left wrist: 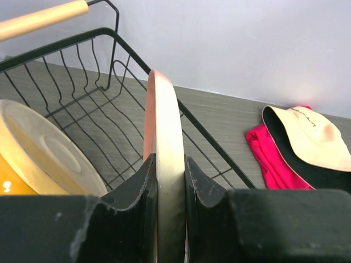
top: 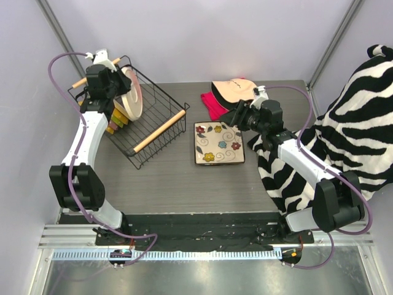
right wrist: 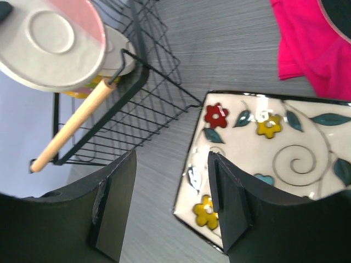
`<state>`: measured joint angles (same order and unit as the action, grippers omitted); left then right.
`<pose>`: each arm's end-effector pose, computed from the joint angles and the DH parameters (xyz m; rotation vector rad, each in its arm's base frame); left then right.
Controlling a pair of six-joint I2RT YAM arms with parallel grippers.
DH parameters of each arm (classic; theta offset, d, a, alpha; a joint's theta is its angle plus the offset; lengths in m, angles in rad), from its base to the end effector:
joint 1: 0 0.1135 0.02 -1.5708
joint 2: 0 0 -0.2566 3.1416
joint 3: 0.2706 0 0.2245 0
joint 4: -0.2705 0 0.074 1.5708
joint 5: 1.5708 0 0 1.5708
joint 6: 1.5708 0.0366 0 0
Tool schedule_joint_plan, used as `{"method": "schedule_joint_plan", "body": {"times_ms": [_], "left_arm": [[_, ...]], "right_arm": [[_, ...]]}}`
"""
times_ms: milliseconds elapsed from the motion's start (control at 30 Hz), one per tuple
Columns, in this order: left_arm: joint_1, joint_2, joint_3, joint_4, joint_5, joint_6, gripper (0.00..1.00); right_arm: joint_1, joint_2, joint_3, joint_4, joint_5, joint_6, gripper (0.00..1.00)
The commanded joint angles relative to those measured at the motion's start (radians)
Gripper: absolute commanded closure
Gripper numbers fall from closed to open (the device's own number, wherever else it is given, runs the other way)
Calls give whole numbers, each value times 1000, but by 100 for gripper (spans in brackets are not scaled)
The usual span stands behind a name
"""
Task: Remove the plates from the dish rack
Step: Unload the plate from the dish rack, then place the plate at the center of the board.
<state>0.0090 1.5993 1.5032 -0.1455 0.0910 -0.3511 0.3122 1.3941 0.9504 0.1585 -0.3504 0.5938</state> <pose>0.3557 -0.0001 0.3826 -0.2623 1.8043 -0.3248 0.2817 0.1041 0.2970 0.0175 1.9484 0.9406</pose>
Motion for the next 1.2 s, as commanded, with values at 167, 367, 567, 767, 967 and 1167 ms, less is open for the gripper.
{"method": "schedule_joint_plan", "body": {"times_ms": [167, 367, 567, 767, 967, 1167], "left_arm": [[-69, -144, -64, 172, 65, 76, 100], [-125, -211, -121, 188, 53, 187, 100], [-170, -268, -189, 208, 61, 270, 100], [-221, -309, -251, 219, 44, 346, 100], [-273, -323, -274, 199, 16, 442, 100], [-319, -338, -296, 187, 10, 526, 100]], "right_arm": [[113, 84, 249, 99, -75, 178, 37], [211, 273, 522, 65, -93, 287, 31], [240, 486, 785, 36, -148, 411, 24], [281, 623, 941, -54, -163, 449, 20], [294, 684, 996, -65, -168, 486, 17], [298, 710, 1007, -96, -156, 495, 16]]}}
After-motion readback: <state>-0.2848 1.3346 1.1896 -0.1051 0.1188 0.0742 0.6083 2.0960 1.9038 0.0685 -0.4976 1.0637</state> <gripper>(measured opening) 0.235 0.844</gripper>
